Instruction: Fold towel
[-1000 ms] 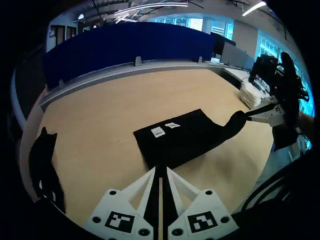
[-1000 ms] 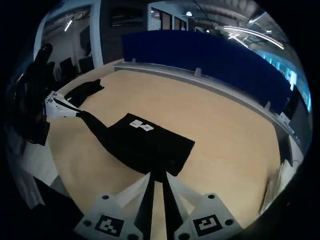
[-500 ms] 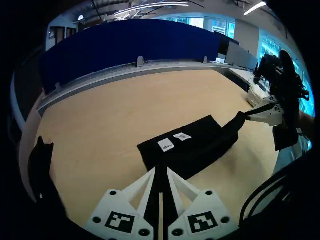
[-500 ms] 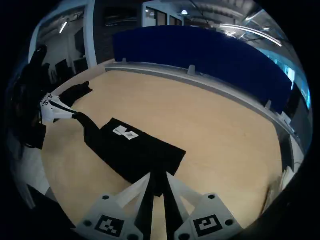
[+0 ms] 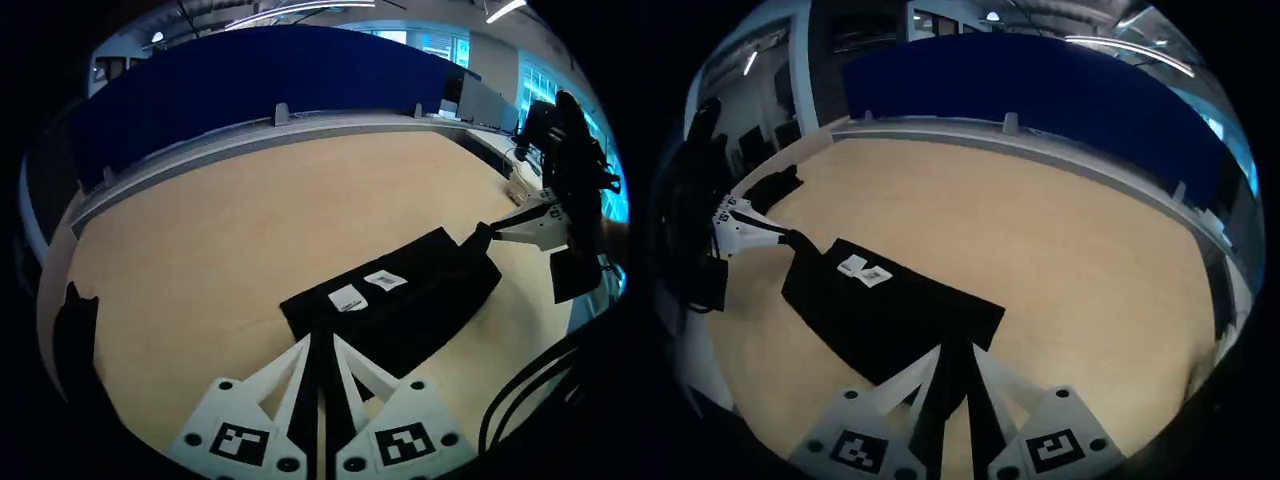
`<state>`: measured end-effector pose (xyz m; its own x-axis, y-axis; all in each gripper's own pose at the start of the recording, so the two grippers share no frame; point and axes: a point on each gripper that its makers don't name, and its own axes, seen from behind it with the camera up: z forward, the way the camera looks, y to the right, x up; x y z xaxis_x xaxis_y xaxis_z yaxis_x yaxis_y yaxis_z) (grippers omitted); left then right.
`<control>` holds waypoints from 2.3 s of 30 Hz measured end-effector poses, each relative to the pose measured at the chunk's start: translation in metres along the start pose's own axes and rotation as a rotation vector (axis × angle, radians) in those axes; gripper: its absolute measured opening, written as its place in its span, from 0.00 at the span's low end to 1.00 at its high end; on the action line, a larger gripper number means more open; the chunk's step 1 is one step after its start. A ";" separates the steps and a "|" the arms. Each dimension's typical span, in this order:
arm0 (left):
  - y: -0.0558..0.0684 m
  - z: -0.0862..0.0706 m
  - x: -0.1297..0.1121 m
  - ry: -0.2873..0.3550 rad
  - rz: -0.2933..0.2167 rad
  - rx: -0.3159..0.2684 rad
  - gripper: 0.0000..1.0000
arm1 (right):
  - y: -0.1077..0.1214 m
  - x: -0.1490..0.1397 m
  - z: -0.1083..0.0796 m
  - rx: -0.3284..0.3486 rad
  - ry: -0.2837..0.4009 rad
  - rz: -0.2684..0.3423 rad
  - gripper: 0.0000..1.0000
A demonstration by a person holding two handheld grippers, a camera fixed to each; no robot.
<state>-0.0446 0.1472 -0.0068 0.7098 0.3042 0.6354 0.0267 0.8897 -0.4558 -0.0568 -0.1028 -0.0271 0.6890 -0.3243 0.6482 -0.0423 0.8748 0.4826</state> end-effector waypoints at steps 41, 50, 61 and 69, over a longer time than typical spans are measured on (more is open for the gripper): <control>-0.024 0.063 -0.013 -0.019 0.080 0.102 0.22 | 0.026 -0.022 0.056 -0.135 -0.064 0.022 0.39; -0.036 0.065 -0.010 -0.027 0.058 0.133 0.57 | 0.038 -0.018 0.055 -0.185 -0.060 0.019 0.68; -0.056 0.053 -0.004 -0.006 0.018 0.178 0.89 | 0.052 0.000 0.047 -0.239 -0.004 0.037 0.78; -0.058 0.041 -0.005 0.001 0.001 0.178 0.88 | 0.055 0.003 0.037 -0.235 0.008 0.050 0.93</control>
<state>-0.0788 0.1083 0.0418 0.7104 0.3048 0.6344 -0.0990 0.9357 -0.3387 -0.0841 -0.0687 0.0231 0.6959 -0.2766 0.6628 0.0929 0.9498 0.2989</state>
